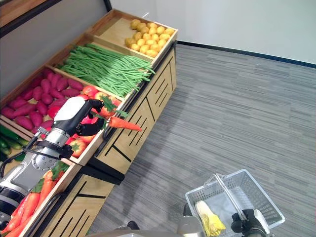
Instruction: Get the vegetables into the basket
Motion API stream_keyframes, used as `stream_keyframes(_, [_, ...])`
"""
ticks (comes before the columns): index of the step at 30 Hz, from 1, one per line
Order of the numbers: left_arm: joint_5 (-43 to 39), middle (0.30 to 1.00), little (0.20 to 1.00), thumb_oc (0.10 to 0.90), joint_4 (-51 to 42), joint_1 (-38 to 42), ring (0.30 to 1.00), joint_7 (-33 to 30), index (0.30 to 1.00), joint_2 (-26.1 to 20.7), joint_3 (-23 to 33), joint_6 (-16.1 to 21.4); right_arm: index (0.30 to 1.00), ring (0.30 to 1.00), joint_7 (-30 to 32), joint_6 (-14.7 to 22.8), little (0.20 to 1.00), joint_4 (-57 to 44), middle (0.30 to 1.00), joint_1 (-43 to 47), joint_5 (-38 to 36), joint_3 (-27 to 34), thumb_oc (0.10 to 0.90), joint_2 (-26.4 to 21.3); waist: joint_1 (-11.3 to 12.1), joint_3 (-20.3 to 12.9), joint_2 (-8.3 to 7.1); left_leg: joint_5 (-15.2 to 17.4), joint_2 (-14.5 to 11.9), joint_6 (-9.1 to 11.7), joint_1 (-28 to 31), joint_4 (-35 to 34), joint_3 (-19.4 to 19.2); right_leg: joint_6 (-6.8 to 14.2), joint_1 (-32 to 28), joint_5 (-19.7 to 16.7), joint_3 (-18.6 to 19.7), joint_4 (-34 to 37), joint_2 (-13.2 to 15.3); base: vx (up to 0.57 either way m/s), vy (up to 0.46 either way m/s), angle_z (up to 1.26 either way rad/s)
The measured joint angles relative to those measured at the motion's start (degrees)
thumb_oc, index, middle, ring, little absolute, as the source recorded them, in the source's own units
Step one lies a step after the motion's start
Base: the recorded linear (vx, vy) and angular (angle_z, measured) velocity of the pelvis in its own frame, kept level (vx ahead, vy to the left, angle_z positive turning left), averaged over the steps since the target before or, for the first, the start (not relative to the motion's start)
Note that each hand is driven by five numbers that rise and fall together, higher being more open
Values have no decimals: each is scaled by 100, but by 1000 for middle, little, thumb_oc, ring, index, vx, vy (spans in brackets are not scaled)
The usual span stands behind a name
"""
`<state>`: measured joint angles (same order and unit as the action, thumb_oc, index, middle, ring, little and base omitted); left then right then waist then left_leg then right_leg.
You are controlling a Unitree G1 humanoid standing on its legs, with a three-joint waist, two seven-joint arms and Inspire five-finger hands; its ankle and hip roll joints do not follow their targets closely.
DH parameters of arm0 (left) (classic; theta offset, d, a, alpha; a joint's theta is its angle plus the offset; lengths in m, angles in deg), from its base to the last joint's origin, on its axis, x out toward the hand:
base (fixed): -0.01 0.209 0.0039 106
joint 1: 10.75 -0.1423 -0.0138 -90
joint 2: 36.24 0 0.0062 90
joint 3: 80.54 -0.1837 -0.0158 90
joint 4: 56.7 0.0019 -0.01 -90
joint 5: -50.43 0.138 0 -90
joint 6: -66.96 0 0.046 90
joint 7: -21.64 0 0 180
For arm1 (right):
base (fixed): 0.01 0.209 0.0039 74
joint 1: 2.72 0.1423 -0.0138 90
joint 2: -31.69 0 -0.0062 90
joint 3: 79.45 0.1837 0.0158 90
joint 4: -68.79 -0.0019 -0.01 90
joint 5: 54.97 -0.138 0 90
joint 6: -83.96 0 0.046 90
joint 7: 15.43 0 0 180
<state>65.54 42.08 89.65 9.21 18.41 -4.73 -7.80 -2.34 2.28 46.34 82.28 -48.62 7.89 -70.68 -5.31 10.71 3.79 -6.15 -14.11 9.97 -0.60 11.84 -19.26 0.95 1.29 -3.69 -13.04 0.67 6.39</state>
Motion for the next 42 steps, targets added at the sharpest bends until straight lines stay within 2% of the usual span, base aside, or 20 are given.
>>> stream_keyframes(1, [1,300,300,400,-15,-9,300,-1,300,11,0,30,300,300,16,-9,300,13,300,50,-3,18,400,-130,75,16,-17,274,320,39,-50,-369,768,-48,98,-3,249,70,44,74,14,-88])
stream_keyframes(2, [1,300,300,400,-20,-5,300,-1,300,12,0,48,300,300,25,-13,300,19,300,113,-4,50,400,-222,110,18,-16,318,527,61,-73,-830,1206,-55,142,-82,415,187,48,74,34,-91])
stream_keyframes(5, [4,300,300,400,-19,-1,300,-66,300,15,18,57,300,300,62,-13,300,31,300,282,-15,120,400,-262,127,23,-19,218,622,-44,-171,-1667,1708,-47,138,-212,796,411,-104,90,52,-82])
stream_keyframes(7, [4,300,300,400,-33,-3,300,-164,300,7,36,86,300,300,77,-17,300,92,300,585,-27,-14,400,-273,331,114,-114,221,917,-56,-359,-1726,2897,-46,226,-211,1426,426,-205,110,84,-147])
stream_keyframes(8, [6,300,300,400,-53,-22,300,-165,300,7,36,92,300,300,78,-7,300,94,300,659,-27,-17,400,-274,386,145,-145,227,1067,-66,-418,-1666,3190,-35,262,-218,1601,428,-207,118,179,-149])
stream_keyframes(10, [8,300,300,400,-150,-57,300,-166,300,-4,50,92,300,300,90,68,300,73,300,681,-48,-25,400,-291,341,145,-18,253,1115,-340,-545,-1387,3083,123,231,-300,1640,426,-259,124,268,-97])
stream_keyframes(12, [8,300,300,400,-292,-57,300,-181,300,-154,140,145,300,300,101,90,300,-93,300,581,-49,-167,400,-184,297,234,-254,183,1322,-712,-475,-1280,2521,247,229,-241,1778,415,24,88,323,-66])
stream_keyframes(15, [8,300,300,400,-354,-63,300,-208,300,-202,212,133,300,300,109,69,300,-108,300,421,-50,-176,400,-138,142,252,-351,91,1648,-1077,-320,-1538,2206,469,418,-395,1899,192,332,48,293,-42])
stream_keyframes(19, [8,300,300,400,-355,-69,300,-216,300,-286,305,123,300,300,73,58,300,-368,300,310,-46,-181,400,101,197,256,-351,151,1856,-1266,-44,-1685,1613,772,530,-583,2076,135,545,-25,205,-68])
stream_keyframes(20, [12,300,300,400,-371,-57,300,-216,300,-286,364,131,300,300,56,71,300,-406,300,261,-44,-199,400,176,97,253,-378,176,1921,-1264,-36,-1674,1497,827,568,-664,2022,145,561,-103,212,-64])
stream_keyframes(22, [13,300,300,400,-366,-68,300,-266,300,-420,437,131,300,300,67,35,300,-439,300,485,-43,-214,400,264,288,262,-392,251,1907,-1382,-72,-1677,1030,911,842,-893,1984,124,566,-118,54,-95])
stream_keyframes(24, [41,300,300,400,-386,-57,300,-261,300,-510,449,132,300,300,59,20,300,-327,300,653,-43,-231,400,261,311,272,-347,270,1809,-1450,-104,-1673,876,855,866,-748,982,-5,614,-53,-9,-60])
stream_keyframes(26, [54,300,300,400,-428,-56,300,-261,300,-521,450,136,300,300,60,21,300,-202,300,683,-28,-236,400,256,437,274,-327,277,1685,-1458,-102,-1660,767,848,711,-560,267,-251,732,-33,-7,-35])
stream_keyframes(28, [57,300,300,400,-453,-71,300,-259,300,-600,458,133,300,300,57,64,300,-54,300,699,69,-262,400,243,630,275,-331,280,1541,-1454,-100,-1652,702,897,308,-469,-147,-361,976,8,-58,-31])
stream_keyframes(31, [58,300,300,400,-475,-87,300,-248,300,-816,457,102,300,300,57,63,300,13,300,721,76,-260,400,174,784,270,-390,240,1522,-1331,-72,-1671,650,994,-185,-620,-12,112,1086,43,-69,-14])
stream_keyframes(33, [58,300,300,400,-523,-99,300,-220,300,-832,462,95,300,300,58,55,300,-110,300,818,108,-261,400,1,789,253,-389,167,1417,-1080,3,-1686,569,1158,-378,-403,25,405,956,95,-211,-29])
stream_keyframes(35, [56,300,300,400,-646,-112,300,-136,300,-772,425,194,300,300,-25,-8,300,-551,300,892,244,-292,400,-313,686,218,-415,58,1226,-830,-11,-1687,536,934,-358,-63,-158,451,763,83,-304,-23])
stream_keyframes(37, [57,300,300,400,-856,-164,300,-63,300,-780,393,266,300,300,-22,-44,300,-798,300,901,278,-308,400,-566,605,151,-381,-63,887,-633,-82,-1686,625,786,-317,-33,-177,436,456,52,-229,-8])
stream_keyframes(38, [50,300,300,400,-882,-189,300,5,300,-767,342,276,300,300,20,-34,300,-1349,300,878,286,-394,400,-866,586,-40,-320,-153,641,-498,-164,-1687,603,640,-195,-48,-118,462,172,81,-187,-9])
stream_keyframes(42, [-173,300,300,400,-1017,-183,300,142,300,-447,-101,293,300,300,-59,-90,300,-2270,300,939,498,-922,400,-1640,548,-322,13,-184,554,-461,-127,-1685,616,551,-237,-42,-126,431,70,53,-121,-3])
